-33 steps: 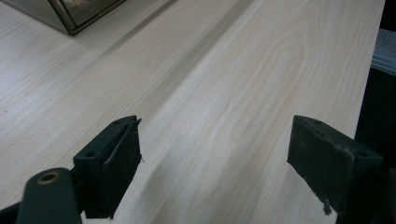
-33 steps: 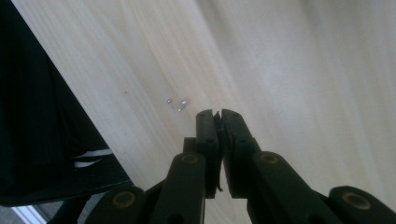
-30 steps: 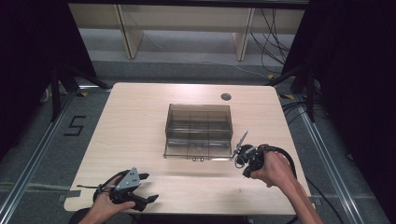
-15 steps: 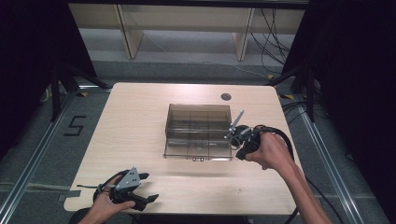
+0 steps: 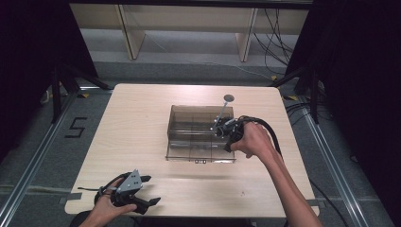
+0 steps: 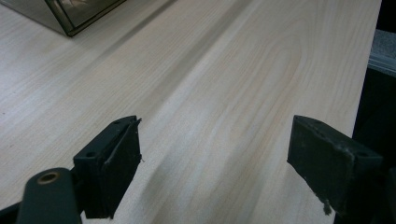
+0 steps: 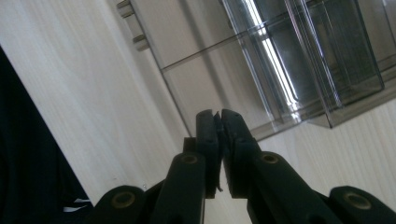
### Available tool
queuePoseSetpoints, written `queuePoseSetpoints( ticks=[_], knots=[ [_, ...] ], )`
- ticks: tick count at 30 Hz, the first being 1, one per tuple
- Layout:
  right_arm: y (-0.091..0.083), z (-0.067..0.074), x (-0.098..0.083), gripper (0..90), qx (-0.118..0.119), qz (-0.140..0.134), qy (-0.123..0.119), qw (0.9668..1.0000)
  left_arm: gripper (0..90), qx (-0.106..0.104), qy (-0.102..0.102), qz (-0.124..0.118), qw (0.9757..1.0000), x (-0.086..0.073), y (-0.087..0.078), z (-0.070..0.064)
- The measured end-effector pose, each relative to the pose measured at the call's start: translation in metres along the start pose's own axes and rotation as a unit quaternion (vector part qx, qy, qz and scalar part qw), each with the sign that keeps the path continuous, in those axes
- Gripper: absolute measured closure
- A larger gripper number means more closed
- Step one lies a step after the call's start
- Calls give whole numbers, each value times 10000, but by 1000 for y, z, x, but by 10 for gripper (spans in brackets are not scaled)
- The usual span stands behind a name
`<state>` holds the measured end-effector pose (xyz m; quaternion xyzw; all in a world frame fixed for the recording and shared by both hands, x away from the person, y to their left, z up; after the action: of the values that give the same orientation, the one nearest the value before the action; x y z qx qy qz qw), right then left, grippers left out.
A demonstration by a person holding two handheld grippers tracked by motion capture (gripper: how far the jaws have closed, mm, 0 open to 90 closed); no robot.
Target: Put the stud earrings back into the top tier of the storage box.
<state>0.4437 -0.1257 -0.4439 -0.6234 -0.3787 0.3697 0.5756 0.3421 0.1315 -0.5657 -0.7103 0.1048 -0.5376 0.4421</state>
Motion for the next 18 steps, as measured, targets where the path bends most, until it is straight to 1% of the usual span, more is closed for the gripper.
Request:
queuePoseSetpoints(
  ticks=[1, 2, 3, 4, 5, 6, 7, 8, 9, 10, 11, 12, 15, 16, 18],
  knots=[
    [3, -2, 3, 868, -8, 43, 31, 10000, 167, 17, -33, -9, 10000, 0, 0, 0],
    [6, -7, 4, 868, -101, 103, -97, 9998, 166, 67, 37, 18, 10000, -1, -1, 2],
    [9, -8, 6, 868, -94, 154, -45, 9998, 166, 67, 37, 18, 10000, -1, -1, 2],
    [12, -9, 9, 868, -76, 184, -91, 9998, 167, 22, -25, -27, 10000, 0, 0, 0],
    [14, -10, 11, 868, -68, 159, -112, 9998, 167, 22, -25, -27, 10000, 0, 0, 0],
    [15, -9, 13, 867, -20, 255, 37, 9997, 166, 12, -41, -8, 10000, 0, 0, 0],
    [15, -9, 13, 867, -20, 255, 37, 9997, 166, 12, -41, -8, 10000, 0, 0, 0],
    [20, -13, 15, 868, -35, 294, -21, 9996, 167, 43, 23, 38, 10000, -1, -1, 1],
    [22, -14, 16, 867, -42, 319, 24, 9995, 166, -9, -32, -9, 10000, 0, 0, 0],
    [26, -17, 18, 867, -52, 297, -112, 9995, 167, 13, -7, 7, 10000, -1, 0, 1],
    [27, -15, 18, 867, -16, 379, 6, 9993, 166, 44, 12, 18, 10000, -1, 0, 2],
    [29, -15, 19, 867, 9, 389, 60, 9992, 166, 49, 2, 10, 10000, -1, -1, 1],
    [33, -17, 22, 866, 0, 385, -4, 9993, 167, 38, -25, -16, 10000, 0, 0, 1],
    [37, -18, 25, 866, 25, 396, -34, 9992, 167, 46, 26, 32, 10000, -1, 0, 2],
    [38, -17, 25, 866, 46, 418, -8, 9991, 167, 65, 32, 42, 10000, -2, -1, 2]
  ],
)
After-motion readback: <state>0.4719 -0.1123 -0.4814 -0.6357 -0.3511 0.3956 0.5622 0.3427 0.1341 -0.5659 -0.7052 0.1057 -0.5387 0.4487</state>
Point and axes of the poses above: each handheld gripper's, and its own axes: y roughly forward along the jaws, x roughly out of its top, z roughly to its left, the point moved 9 cm from there along y, roughly forward along the jaws, and after that the axes turned 11 degrees about z, right-handed, at the moved point
